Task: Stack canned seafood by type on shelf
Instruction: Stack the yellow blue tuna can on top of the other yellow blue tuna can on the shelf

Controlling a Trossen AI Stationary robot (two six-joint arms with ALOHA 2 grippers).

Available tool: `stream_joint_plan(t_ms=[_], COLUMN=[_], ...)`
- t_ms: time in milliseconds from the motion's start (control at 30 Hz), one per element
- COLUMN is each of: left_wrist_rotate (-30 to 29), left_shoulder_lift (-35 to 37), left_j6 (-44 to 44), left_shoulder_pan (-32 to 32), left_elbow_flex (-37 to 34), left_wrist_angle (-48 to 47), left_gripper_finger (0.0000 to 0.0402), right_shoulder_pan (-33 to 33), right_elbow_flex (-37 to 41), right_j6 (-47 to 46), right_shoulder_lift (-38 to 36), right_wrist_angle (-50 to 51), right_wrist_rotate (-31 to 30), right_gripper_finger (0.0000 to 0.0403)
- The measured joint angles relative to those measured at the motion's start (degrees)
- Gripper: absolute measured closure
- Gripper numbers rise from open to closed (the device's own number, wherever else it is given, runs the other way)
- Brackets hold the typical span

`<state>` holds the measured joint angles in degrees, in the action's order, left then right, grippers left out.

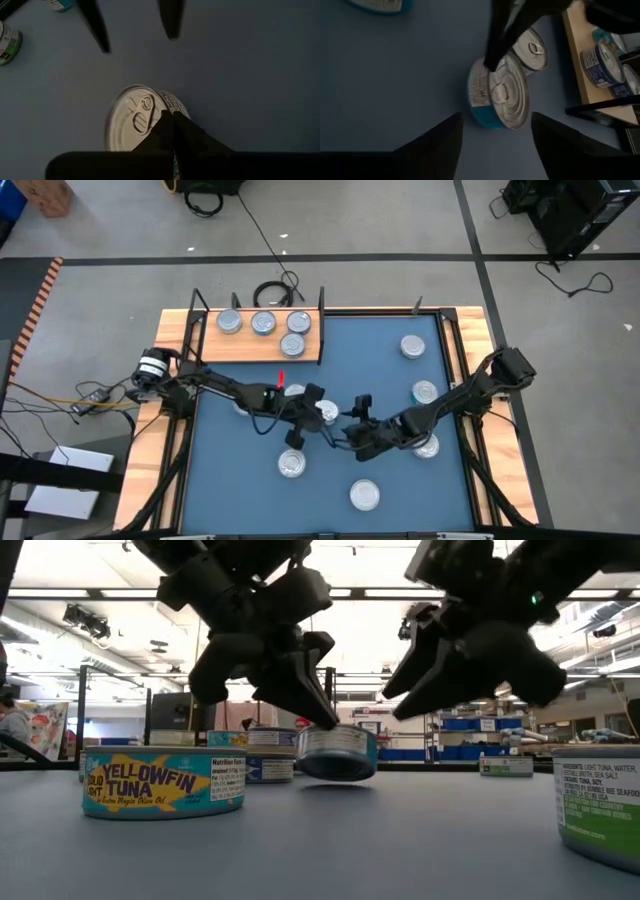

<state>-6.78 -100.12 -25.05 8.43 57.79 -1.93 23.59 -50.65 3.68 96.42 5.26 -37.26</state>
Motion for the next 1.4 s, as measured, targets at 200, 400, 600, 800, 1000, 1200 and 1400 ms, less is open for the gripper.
stream_joint_plan(t_ms=[200,400,600,800,1000,1200,1400], left_wrist_rotate=[2.8,3.2,2.9,4.1,6.7,7.6,4.0], left_shoulder_lift=[0.1,0.1,0.3,1.0,1.9,2.2,2.7], left_j6=[2.1,3.2,3.8,4.9,6.2,6.6,3.7], left_shoulder_pan=[-0.9,-1.2,-1.3,-1.3,-1.4,-1.4,-0.5], left_elbow_flex=[1.3,1.3,1.3,1.4,1.4,1.4,1.4], left_wrist_angle=[0.4,0.6,1.3,1.9,1.9,1.8,-0.1], left_gripper_finger=[0.0401,0.0401,0.0401,0.0401,0.0401,0.0398,0.0356], right_shoulder_pan=[1.1,1.2,1.1,0.8,0.7,0.3,0.2], right_elbow_flex=[0.0,0.0,0.0,0.0,0.1,0.0,0.0], right_j6=[3.4,5.1,5.1,5.0,5.2,5.4,5.5], right_shoulder_lift=[4.8,8.5,12.2,13.9,13.9,13.9,13.9], right_wrist_angle=[-5.4,-11.7,-15.8,-18.6,-21.6,-23.6,-23.6], right_wrist_rotate=[-9.0,-9.5,-9.3,-15.2,-15.6,-13.5,-13.6], right_gripper_finger=[0.0135,0.0134,0.0137,0.0149,0.0213,0.0262,0.0262])
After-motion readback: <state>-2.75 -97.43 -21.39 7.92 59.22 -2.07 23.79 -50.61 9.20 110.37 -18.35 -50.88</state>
